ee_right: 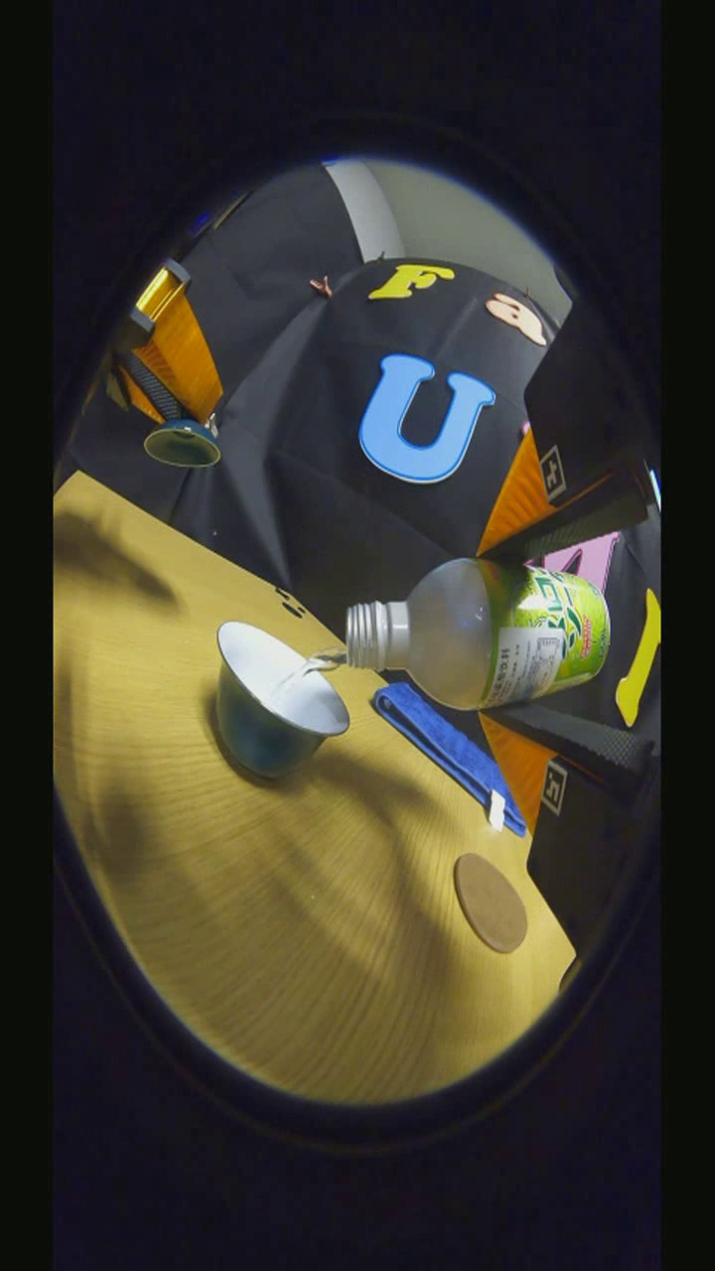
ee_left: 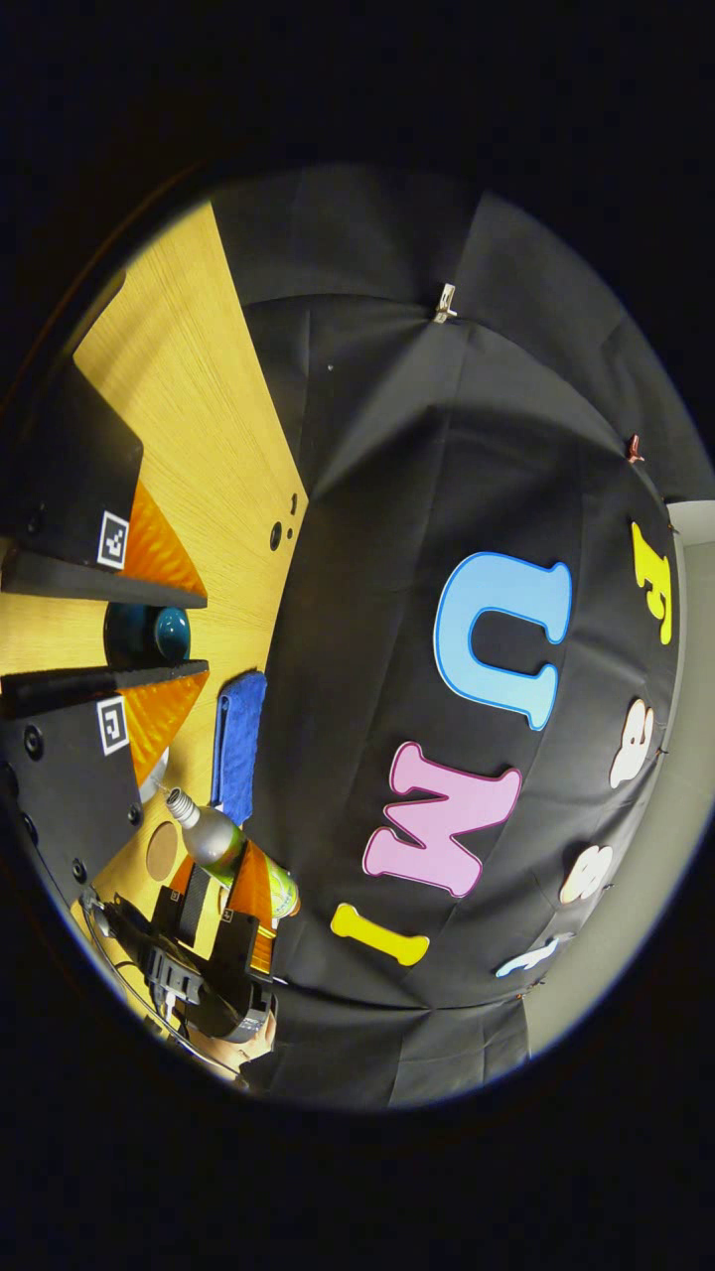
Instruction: Open the teacup lid with one hand, grasp the water bottle and pour water into the teacup with the other hand; after pouring, place the water bottle on the coaster and then close the teacup lid.
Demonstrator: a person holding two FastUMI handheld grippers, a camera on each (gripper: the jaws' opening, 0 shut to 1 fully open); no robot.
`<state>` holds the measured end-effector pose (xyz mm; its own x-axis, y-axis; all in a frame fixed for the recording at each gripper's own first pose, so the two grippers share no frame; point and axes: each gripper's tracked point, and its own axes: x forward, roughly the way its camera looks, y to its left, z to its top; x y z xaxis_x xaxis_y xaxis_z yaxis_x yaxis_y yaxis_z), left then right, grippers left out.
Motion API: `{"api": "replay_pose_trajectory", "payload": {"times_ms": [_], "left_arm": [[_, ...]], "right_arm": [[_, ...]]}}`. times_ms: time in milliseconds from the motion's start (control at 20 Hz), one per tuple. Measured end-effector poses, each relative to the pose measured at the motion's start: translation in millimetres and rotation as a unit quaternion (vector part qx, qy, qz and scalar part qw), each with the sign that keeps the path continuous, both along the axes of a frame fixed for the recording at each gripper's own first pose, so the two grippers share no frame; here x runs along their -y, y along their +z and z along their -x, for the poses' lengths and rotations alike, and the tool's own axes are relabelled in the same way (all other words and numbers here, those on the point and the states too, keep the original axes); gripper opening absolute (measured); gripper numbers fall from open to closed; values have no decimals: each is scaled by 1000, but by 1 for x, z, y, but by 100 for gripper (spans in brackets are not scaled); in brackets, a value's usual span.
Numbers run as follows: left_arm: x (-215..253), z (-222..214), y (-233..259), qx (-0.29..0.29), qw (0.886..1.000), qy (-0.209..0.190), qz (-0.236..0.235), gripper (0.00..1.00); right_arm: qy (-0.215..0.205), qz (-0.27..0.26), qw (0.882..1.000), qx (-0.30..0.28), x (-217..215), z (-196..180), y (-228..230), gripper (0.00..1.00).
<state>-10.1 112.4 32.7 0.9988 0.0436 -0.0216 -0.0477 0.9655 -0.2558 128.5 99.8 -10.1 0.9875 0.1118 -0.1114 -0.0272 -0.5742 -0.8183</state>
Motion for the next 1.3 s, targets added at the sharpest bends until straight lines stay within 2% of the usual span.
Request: {"api": "replay_pose_trajectory", "payload": {"times_ms": [150,200,250,400,450,500,550,600,850,1000,1050,1150,1250,1300], "left_arm": [[0,-1,-1,-1,1000,-1,1,32],[0,-1,-1,-1,1000,-1,1,32],[-1,-1,-1,-1,1000,0,0,33],[-2,1,1,1,1000,1,1,32],[-2,1,1,1,1000,0,2,32],[-2,1,1,1,1000,0,3,32],[-2,0,0,1,1000,1,3,35],[-3,0,1,1,1000,1,3,32],[-3,1,2,3,1000,1,3,32],[-4,1,3,4,1000,3,3,32],[-4,2,3,4,1000,3,3,32],[-4,3,3,4,1000,2,4,32],[-5,2,4,5,1000,3,6,32],[-5,2,4,6,1000,4,6,32]], "right_arm": [[10,27,1000,10,-2,-1,5,78],[13,35,999,13,-2,-3,7,82],[18,44,999,16,-3,-2,9,78],[35,81,995,36,-8,-5,18,78],[43,94,994,41,-10,-4,21,75],[49,105,992,47,-14,-4,25,78],[55,114,991,53,-16,-3,28,78],[59,120,989,58,-17,-4,32,78],[73,142,984,82,-22,-4,44,78],[76,145,983,84,-25,-3,44,78],[77,147,982,85,-25,-3,44,82],[71,140,984,81,-23,-1,43,78],[48,89,993,59,-17,-3,34,78],[28,36,998,35,-10,-1,23,79]]}}
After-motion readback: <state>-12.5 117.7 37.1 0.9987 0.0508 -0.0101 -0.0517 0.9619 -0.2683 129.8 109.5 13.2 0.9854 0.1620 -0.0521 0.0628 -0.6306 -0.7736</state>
